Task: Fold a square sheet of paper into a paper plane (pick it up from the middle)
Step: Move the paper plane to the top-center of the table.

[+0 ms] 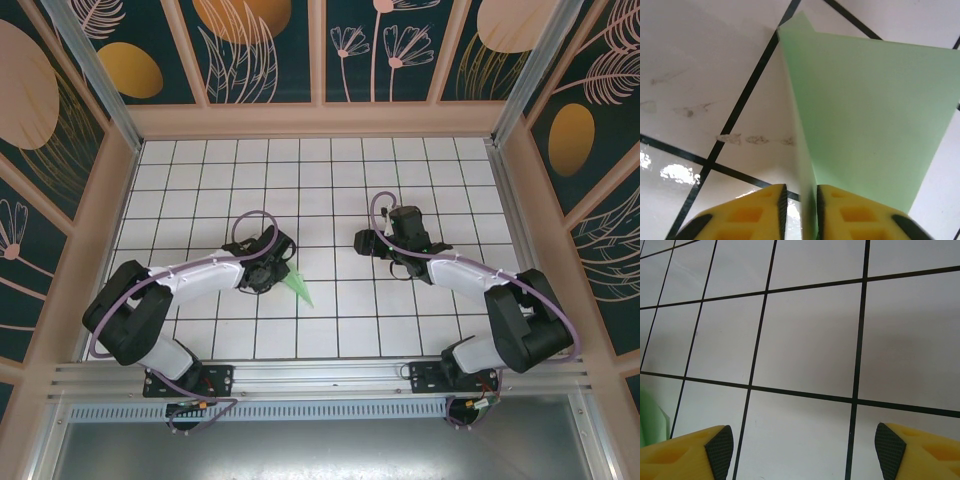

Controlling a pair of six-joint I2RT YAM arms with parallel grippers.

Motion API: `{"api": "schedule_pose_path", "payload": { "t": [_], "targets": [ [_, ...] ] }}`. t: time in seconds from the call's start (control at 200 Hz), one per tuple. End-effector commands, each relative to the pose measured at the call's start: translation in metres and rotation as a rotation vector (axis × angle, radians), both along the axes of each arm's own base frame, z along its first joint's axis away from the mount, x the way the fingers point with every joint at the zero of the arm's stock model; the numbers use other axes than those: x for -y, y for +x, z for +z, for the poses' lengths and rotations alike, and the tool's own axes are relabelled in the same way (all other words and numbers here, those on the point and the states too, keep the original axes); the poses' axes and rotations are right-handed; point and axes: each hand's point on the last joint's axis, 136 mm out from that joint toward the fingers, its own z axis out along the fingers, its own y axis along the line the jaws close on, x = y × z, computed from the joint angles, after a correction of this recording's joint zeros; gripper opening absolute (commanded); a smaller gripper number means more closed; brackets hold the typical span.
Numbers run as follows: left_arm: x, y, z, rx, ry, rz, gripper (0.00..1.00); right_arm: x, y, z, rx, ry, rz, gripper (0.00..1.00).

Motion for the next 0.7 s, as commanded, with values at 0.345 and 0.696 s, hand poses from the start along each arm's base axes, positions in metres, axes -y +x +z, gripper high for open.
{"api": "schedule_pose_path", "payload": {
  "t": [0.345, 0.696],
  "targets": [
    [0.056, 0.056, 0.093, 0.394, -0.196, -0.201, 0.0, -0.003, -0.008, 0.045, 0.045, 0.127, -0.008, 0.74],
    [0.102, 0.038, 0.076, 0.425, -0.475, -0.372, 0.0, -0.046, -0.045, 0.052, -0.003, 0.224, 0.091, 0.69]
  ]
}}
